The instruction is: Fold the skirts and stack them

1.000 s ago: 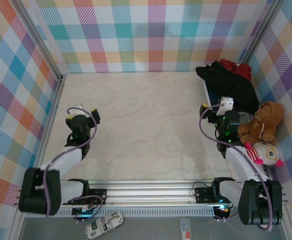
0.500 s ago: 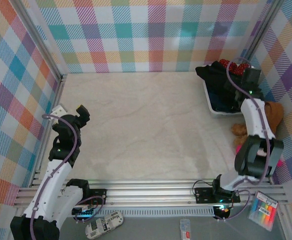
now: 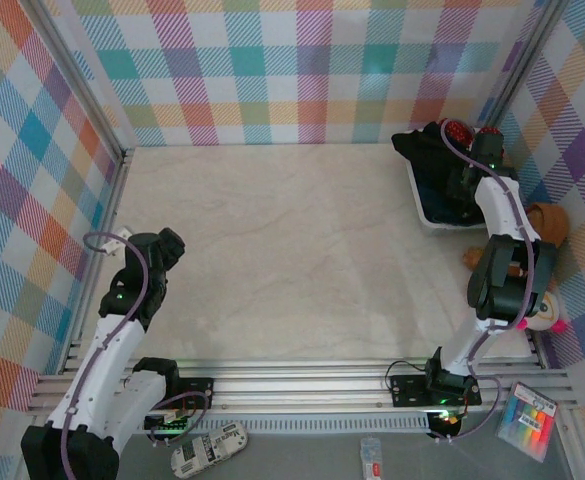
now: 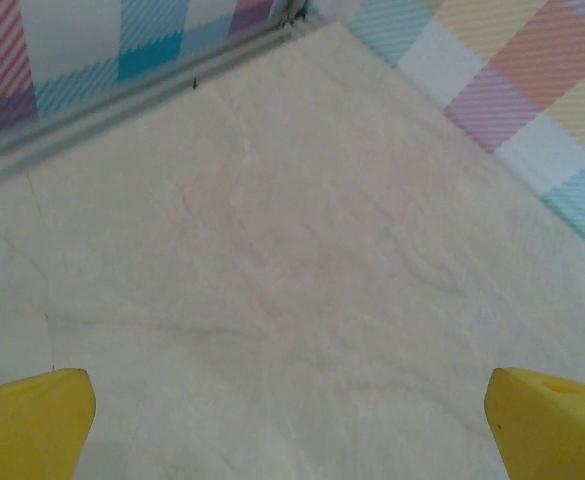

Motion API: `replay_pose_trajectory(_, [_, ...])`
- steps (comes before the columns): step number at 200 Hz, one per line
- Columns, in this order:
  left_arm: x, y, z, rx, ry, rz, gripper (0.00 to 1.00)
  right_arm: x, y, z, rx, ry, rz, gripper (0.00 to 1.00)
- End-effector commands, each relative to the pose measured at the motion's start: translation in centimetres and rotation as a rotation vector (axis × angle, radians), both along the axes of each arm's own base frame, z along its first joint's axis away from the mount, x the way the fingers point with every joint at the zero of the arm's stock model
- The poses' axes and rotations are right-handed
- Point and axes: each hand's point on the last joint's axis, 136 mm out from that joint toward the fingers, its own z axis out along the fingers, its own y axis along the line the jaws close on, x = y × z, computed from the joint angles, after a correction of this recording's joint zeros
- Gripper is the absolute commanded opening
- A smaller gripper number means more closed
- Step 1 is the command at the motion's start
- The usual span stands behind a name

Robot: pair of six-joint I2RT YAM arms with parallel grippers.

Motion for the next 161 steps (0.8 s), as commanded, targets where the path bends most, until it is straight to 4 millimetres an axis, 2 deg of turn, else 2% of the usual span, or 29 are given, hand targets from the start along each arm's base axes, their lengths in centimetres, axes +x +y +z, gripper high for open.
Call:
replay_pose_trajectory(1, [1.4, -2.2, 0.8, -0.109, -0.022, -0.071, 1.0, 0.5, 4.2, 3.8, 0.012, -0.075, 0.131, 0.0])
replay_pose_trajectory(27, [3.0, -3.5, 0.6, -0.174, -0.023, -0.112, 1.0, 0.6, 11.6, 7.1, 0.059, -0.149, 0.307, 0.0])
replay_pose_trajectory(40, [3.6, -4.1, 0.2, -0.198, -0.006, -0.128, 1.0, 0.5, 16.7, 8.6, 0.141, -0.184, 0.413, 0.0])
replay_pose_trajectory(45, [4.3, -4.4, 0.9, -0.208, -0.036, -0.14, 1.0, 0.4, 18.5, 9.1, 0.176, -0.193, 0.454, 0.0])
replay_pose_trajectory(62, [5.1, -5.0, 1.0, -0.225, -0.03, -0.162, 1.0, -0.2, 25.0, 10.6, 0.29, -0.212, 0.585, 0.0])
replay_pose_trajectory(89, [5.9, -5.5, 1.5, -0.227, -0.016, -0.195, 1.0, -2.3, 33.8, 12.2, 0.357, -0.201, 0.808, 0.0])
replay_pose_trajectory(104, [6.2, -5.7, 2.1, -0.212, -0.013, -0.212, 1.0, -4.0, 37.7, 13.4, 0.4, -0.198, 0.924, 0.0])
replay_pose_trajectory(115, [6.0, -5.6, 2.1, -0.197, 0.014, -0.219, 1.0, -5.1, 39.5, 14.4, 0.44, -0.209, 0.98, 0.0])
replay_pose_trajectory(130, [6.2, -5.6, 2.8, -0.174, 0.017, -0.231, 1.0, -6.2, 40.6, 15.8, 0.516, -0.231, 1.012, 0.0])
replay_pose_trajectory(147, [6.2, -5.4, 3.5, -0.15, 0.019, -0.24, 1.0, -7.1, 40.7, 16.2, 0.549, -0.249, 1.037, 0.0])
replay_pose_trajectory(161, [6.3, -5.4, 3.6, -0.136, 0.022, -0.248, 1.0, -7.7, 40.0, 15.2, 0.55, -0.245, 1.046, 0.0])
